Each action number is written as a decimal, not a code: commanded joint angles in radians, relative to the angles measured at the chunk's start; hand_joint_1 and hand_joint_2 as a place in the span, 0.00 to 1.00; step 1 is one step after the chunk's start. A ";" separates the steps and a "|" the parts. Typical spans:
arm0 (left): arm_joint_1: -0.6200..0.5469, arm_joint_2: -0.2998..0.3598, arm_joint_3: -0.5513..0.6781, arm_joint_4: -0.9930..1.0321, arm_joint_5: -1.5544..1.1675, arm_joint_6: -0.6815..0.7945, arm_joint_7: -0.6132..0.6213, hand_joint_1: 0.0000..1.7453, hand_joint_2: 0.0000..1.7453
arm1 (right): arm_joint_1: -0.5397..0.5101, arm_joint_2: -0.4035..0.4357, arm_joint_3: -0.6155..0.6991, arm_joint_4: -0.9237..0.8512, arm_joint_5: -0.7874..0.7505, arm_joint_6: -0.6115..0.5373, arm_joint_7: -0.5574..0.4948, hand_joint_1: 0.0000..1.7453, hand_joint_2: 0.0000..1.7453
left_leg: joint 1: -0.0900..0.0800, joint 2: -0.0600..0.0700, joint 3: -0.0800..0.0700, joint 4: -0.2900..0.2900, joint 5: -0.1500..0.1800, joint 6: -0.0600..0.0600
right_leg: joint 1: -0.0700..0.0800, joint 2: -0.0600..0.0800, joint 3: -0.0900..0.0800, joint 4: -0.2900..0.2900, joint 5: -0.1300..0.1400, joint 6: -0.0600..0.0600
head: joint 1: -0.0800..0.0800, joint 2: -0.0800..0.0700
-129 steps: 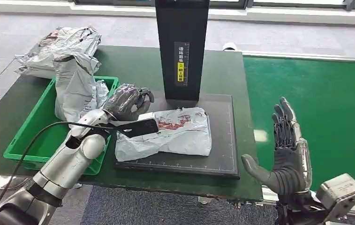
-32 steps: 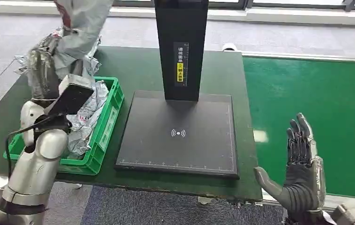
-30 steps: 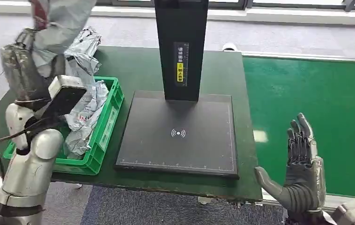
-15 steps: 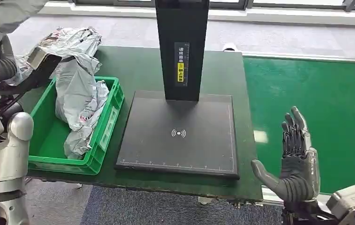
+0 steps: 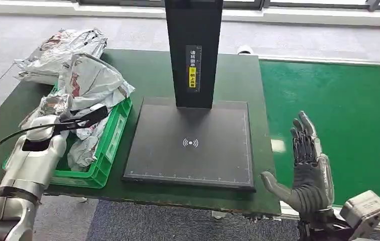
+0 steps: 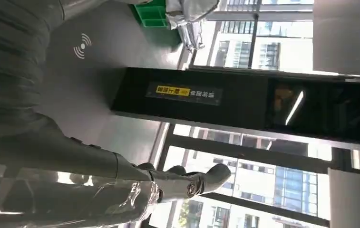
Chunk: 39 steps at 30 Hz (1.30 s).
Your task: Moved the parcel from conveyor to table for the left to box.
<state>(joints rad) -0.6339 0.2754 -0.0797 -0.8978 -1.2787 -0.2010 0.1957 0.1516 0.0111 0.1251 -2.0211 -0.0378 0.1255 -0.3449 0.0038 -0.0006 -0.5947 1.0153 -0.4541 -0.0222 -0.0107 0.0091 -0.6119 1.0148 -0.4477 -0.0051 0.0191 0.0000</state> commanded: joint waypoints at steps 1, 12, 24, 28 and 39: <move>-0.080 -0.009 -0.070 0.211 0.009 -0.076 -0.008 1.00 1.00 | -0.024 0.032 -0.060 0.061 0.003 0.009 0.004 0.00 1.00 | 0.001 -0.003 0.004 -0.002 0.000 0.000 | 0.001 -0.004 0.006 -0.003 0.000 0.000 | 0.000 0.000; 0.064 0.019 -0.096 0.159 0.111 -0.337 -0.196 1.00 1.00 | -0.034 0.056 -0.087 0.027 0.029 0.045 0.055 0.00 1.00 | -0.001 0.001 0.006 -0.004 0.000 0.001 | -0.001 0.001 0.006 -0.003 0.000 0.000 | 0.000 0.000; -0.052 -0.141 0.057 -0.071 0.350 -0.045 -0.057 0.00 0.00 | 0.047 0.083 -0.144 -0.085 0.057 -0.029 0.058 0.00 1.00 | 0.002 -0.014 0.001 0.002 0.001 0.002 | 0.002 -0.016 0.008 -0.002 -0.002 0.001 | 0.000 0.000; -0.043 -0.170 0.089 -0.183 0.405 0.207 -0.076 0.00 0.00 | 0.051 0.081 -0.132 -0.104 0.057 -0.058 0.061 0.00 1.00 | 0.001 -0.009 0.002 0.001 0.000 0.002 | 0.001 -0.011 0.007 -0.001 -0.002 0.001 | 0.000 0.000; 0.007 -0.133 0.116 -0.372 0.301 0.391 0.017 0.00 0.00 | 0.022 0.061 -0.105 -0.081 0.047 -0.077 0.064 0.00 1.00 | 0.001 -0.004 0.005 -0.002 -0.001 0.001 | 0.001 -0.005 0.008 -0.002 -0.001 0.001 | 0.000 0.000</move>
<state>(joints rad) -0.6303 0.1495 -0.0206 -1.1626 -0.9021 0.1548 0.1437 0.2035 0.0687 0.0427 -2.1344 0.0153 0.0526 -0.2869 0.0038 -0.0057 -0.5912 1.0152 -0.4551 -0.0213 -0.0107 0.0036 -0.6060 1.0146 -0.4494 -0.0047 0.0191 0.0004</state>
